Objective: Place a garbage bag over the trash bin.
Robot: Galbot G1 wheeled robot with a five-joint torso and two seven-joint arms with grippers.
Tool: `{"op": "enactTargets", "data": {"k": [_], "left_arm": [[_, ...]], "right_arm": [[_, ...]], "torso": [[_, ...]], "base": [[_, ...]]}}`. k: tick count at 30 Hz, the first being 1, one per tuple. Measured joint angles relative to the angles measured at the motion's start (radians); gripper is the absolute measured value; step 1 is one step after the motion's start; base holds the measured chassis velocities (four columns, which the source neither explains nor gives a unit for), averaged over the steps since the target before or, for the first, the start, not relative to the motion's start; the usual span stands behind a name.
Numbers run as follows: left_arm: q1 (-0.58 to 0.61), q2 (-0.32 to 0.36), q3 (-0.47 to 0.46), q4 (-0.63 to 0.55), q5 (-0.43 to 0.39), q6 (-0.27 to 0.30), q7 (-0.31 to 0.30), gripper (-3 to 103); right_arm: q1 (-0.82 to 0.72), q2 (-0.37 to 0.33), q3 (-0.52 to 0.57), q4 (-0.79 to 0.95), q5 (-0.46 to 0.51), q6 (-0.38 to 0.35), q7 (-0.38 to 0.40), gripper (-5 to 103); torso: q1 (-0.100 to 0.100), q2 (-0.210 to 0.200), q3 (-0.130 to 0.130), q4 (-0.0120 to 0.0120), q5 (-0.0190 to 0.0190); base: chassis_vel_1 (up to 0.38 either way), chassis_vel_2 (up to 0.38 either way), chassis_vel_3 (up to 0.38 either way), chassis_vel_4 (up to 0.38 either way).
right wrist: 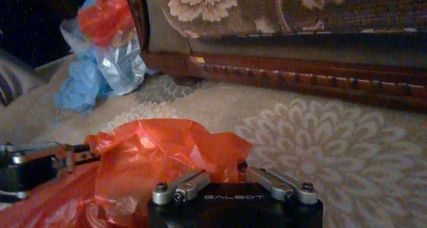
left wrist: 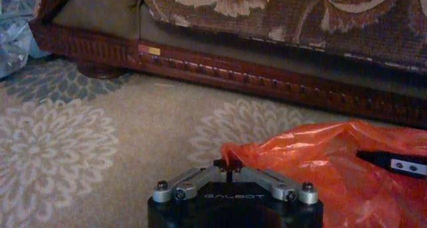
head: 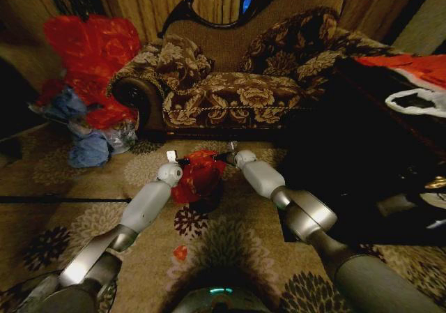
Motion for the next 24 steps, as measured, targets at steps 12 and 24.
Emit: {"op": "enactTargets", "data": {"k": [12, 24], "left_arm": [[0.031, 0.024, -0.035, -0.028, -0.023, 0.002, -0.017, 0], [0.094, 0.051, -0.094, -0.083, -0.013, -0.001, -0.019, 29]], "right_arm": [[-0.077, -0.108, 0.005, 0.224, 0.062, -0.071, 0.101, 31], [-0.174, -0.191, 0.069, 0.386, 0.444, -0.102, 0.332, 70]], "torso": [[0.0, 0.0, 0.0, -0.0002, 0.0003], [0.0, 0.0, 0.0, -0.0003, 0.0003]], "base": [[0.0, 0.0, 0.0, 0.0], [0.0, 0.0, 0.0, 0.0]]}}
